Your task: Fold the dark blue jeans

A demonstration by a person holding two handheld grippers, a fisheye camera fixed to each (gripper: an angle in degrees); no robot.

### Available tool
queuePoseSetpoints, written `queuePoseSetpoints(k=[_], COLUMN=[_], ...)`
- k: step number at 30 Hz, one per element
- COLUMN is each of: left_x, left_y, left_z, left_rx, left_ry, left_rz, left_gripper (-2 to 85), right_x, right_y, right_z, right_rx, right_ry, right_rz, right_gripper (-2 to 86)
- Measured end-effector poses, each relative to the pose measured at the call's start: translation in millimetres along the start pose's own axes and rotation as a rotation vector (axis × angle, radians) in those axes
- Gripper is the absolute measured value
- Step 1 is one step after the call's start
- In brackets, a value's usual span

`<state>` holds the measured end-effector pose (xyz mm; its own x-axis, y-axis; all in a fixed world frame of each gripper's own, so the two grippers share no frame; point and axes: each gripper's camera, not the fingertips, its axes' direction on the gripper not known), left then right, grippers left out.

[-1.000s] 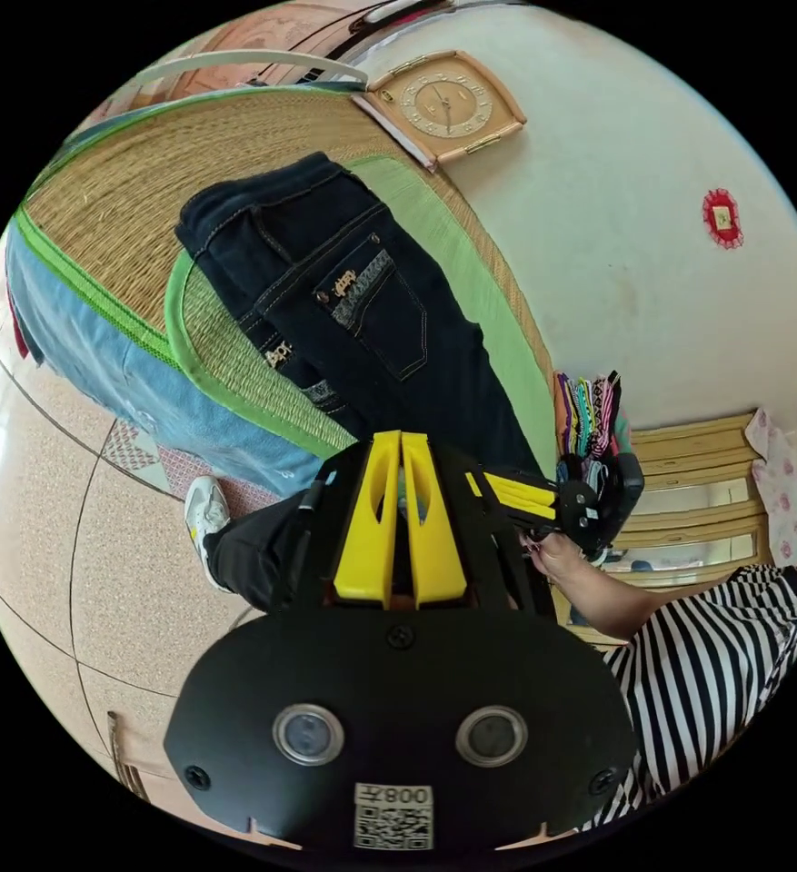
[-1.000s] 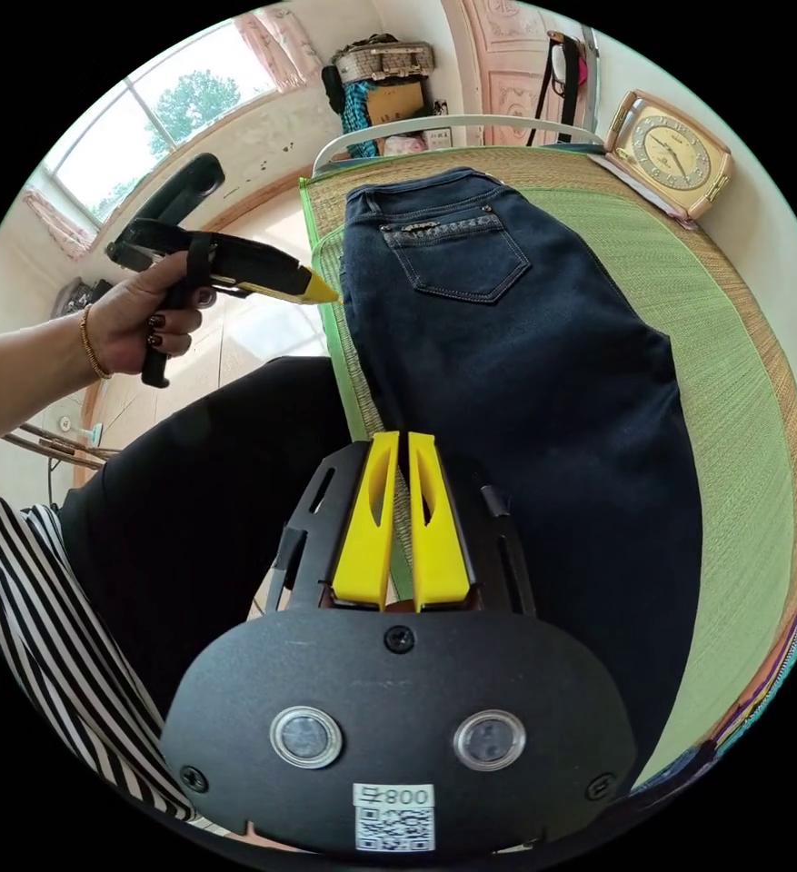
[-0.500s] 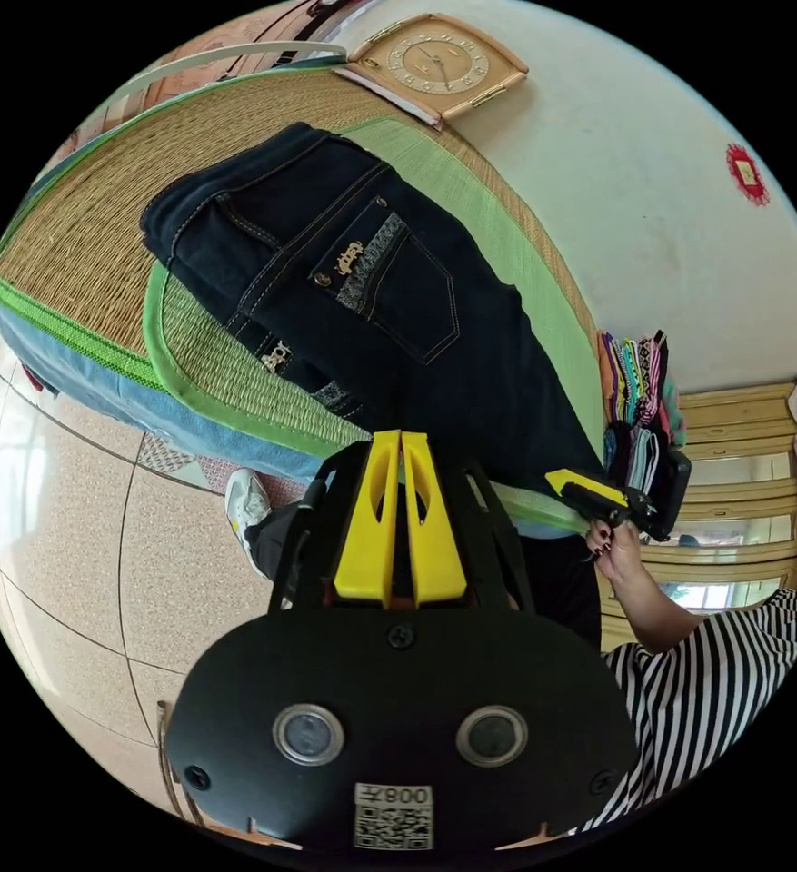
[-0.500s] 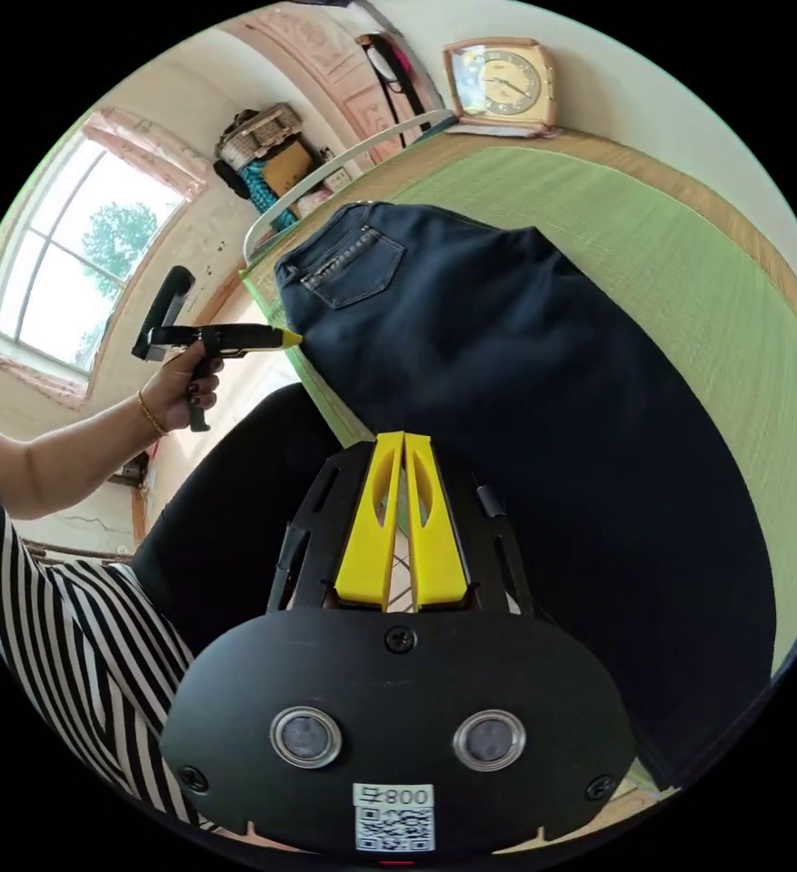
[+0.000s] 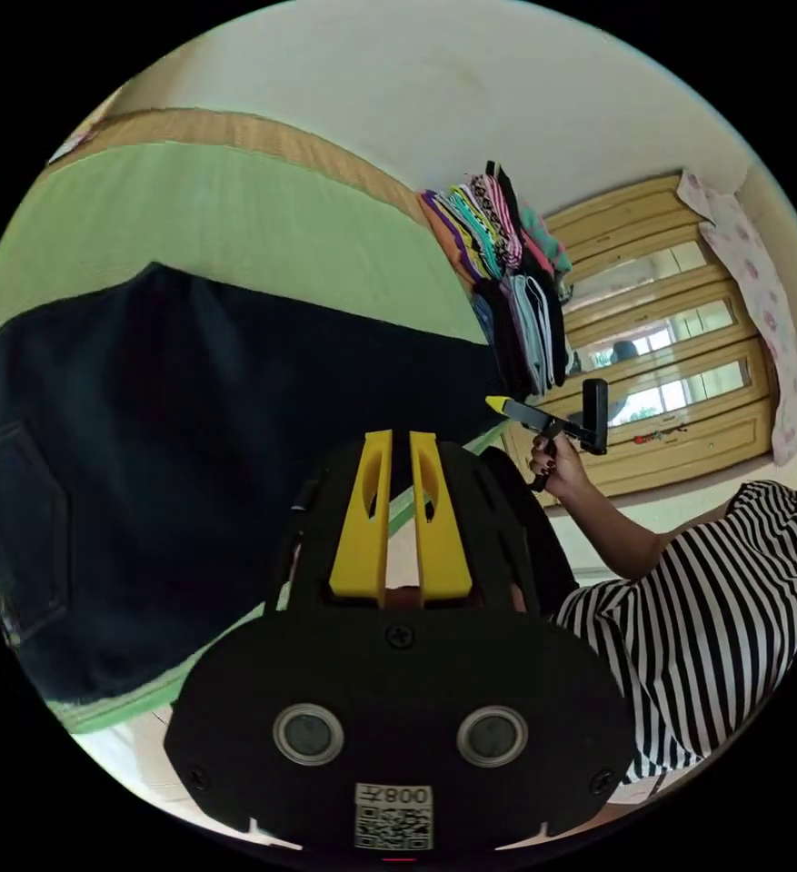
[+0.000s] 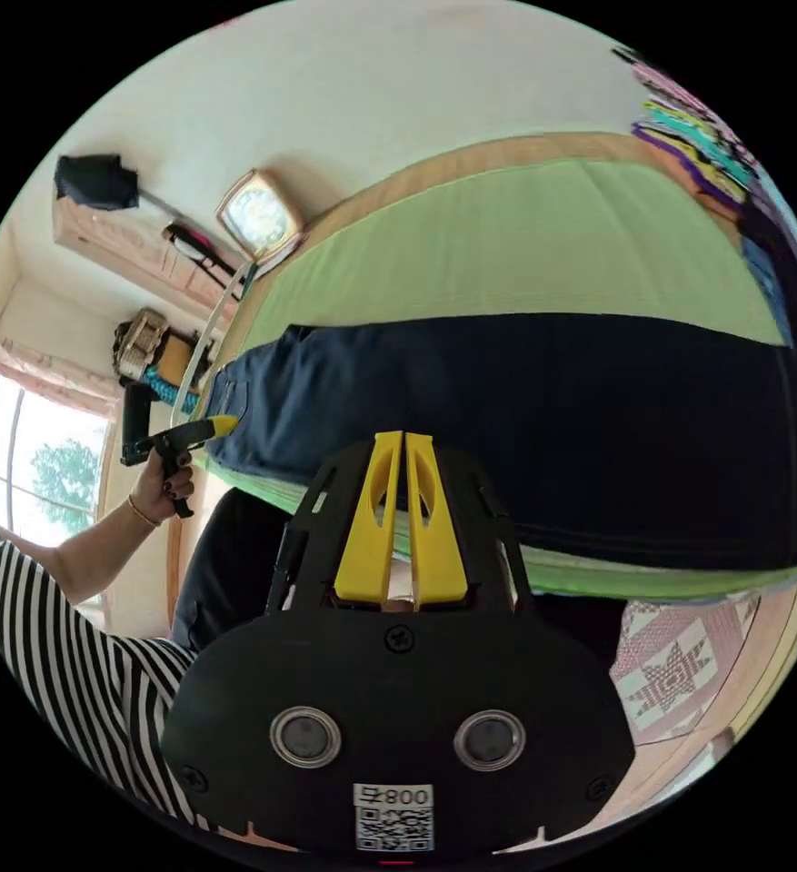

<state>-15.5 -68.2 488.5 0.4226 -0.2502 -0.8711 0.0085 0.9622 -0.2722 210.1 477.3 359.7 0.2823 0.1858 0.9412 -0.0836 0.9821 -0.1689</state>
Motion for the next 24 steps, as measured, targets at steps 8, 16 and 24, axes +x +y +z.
queuePoseSetpoints(k=[8,16,24], left_x=[105,169,190], left_y=[-150,-246,-294], left_z=[205,365,468], left_rx=[-0.299,-0.434,-0.494], left_ry=[0.056,-0.01,-0.03], left_rz=[0.382,0.501,0.512], left_gripper=[8.4,11.1,11.0], right_x=[166,243,290], right_y=[83,115,146], right_z=[-132,-170,-205], right_rx=[0.294,0.336,0.399], right_ry=[0.183,0.163,0.053], right_rz=[0.447,0.528,0.542], right_gripper=[8.8,10.8,10.3])
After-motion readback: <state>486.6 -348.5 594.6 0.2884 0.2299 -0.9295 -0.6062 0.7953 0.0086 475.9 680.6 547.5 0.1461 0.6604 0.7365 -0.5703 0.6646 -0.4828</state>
